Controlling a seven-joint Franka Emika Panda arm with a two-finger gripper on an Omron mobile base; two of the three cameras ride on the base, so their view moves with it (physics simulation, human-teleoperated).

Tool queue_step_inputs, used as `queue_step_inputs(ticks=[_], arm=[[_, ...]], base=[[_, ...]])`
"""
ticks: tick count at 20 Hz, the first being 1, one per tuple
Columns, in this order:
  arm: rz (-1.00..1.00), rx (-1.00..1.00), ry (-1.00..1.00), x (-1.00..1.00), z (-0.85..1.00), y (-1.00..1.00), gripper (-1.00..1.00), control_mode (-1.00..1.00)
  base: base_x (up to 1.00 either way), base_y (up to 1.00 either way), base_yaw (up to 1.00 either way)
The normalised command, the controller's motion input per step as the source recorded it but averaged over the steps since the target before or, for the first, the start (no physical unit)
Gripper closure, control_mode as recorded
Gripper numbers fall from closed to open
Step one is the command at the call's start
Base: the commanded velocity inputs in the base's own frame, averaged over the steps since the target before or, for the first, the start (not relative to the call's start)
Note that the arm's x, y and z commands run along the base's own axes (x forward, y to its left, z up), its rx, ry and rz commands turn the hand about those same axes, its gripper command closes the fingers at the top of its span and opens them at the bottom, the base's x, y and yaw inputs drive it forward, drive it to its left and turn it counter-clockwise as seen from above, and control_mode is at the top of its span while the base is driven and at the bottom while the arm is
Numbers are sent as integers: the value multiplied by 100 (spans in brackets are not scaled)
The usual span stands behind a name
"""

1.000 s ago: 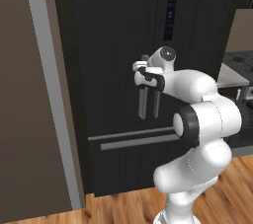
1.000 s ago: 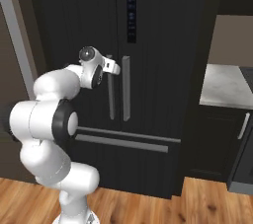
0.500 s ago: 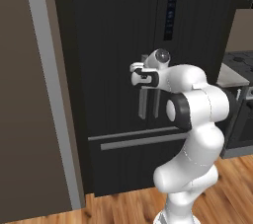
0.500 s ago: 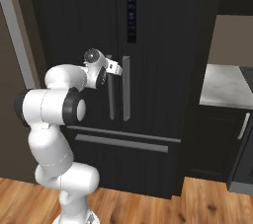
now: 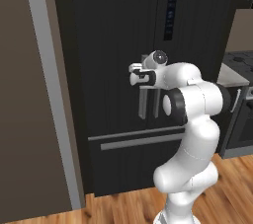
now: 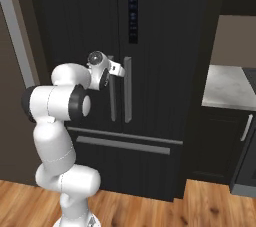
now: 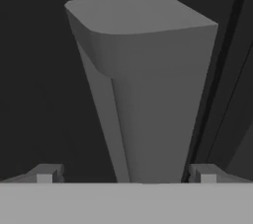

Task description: Retrieve the sausage and cheese from the fridge and place them on the cutting board on the counter.

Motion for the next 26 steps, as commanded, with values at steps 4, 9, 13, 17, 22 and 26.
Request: queue_step_inputs(ticks=[4,9,13,17,22,26], arm=[[0,0,0,34,-8,-1,-100,-100],[0,0,0,37,-11,0,-100,-100],[0,0,0,36,-3,0,-100,-100],[0,0,0,49,0,0,100,-100],[5,0,0,18,7,6,100,-100],[8,0,0,4,20,27,100,-100]], base=[[0,0,0],[0,0,0],[0,0,0],[0,0,0],[0,0,0],[0,0,0]])
